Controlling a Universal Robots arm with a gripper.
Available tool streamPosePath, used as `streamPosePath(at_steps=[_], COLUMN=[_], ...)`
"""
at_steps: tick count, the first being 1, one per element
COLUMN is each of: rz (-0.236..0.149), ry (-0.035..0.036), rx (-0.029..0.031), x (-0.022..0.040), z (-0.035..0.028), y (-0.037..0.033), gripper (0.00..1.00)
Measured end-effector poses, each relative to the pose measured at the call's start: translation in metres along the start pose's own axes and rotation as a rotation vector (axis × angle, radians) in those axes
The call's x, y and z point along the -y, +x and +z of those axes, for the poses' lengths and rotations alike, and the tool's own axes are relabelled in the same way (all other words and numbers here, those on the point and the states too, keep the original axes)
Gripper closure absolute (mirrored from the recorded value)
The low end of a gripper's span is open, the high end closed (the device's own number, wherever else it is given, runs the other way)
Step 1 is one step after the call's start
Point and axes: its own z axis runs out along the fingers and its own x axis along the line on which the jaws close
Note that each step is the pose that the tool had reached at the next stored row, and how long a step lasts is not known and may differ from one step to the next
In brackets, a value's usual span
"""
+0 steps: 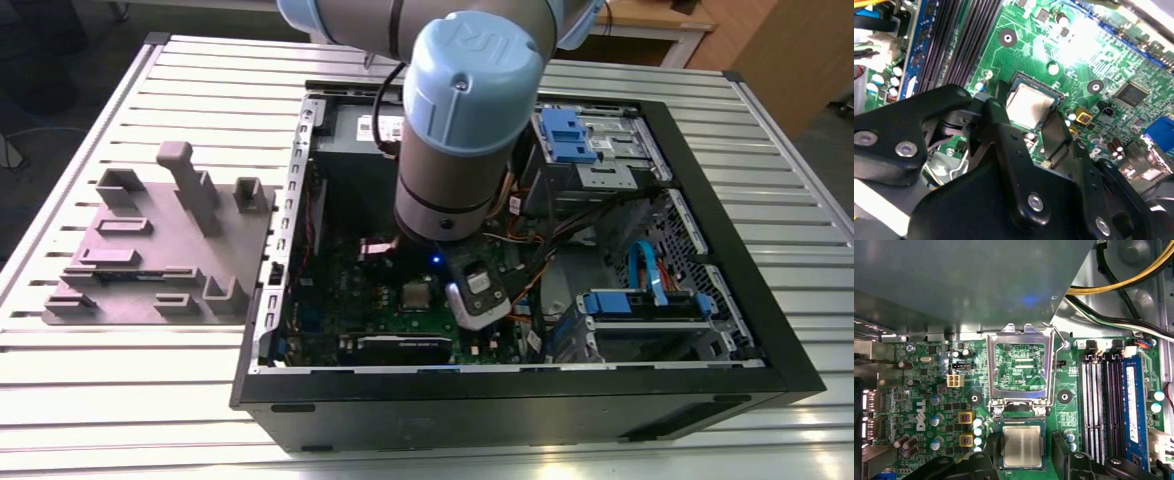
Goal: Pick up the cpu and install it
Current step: 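Place the cpu into insertion slot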
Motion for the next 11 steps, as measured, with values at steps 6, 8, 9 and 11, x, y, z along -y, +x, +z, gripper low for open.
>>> streamPosePath(at_steps=[6,8,9,11], rz=[0.0,0.0,0.0,0.0], ry=[-0.0001,0.0,-0.0001,-0.0002], rx=[-0.0002,-0.0003,-0.0003,-0.0002], x=[-0.0005,-0.0008,-0.0009,-0.0011], z=[-0.0062,-0.01,-0.0116,-0.0148], y=[-0.0002,0.0,0.0,0.0001], gripper=[0.45,0.45,0.45,0.45])
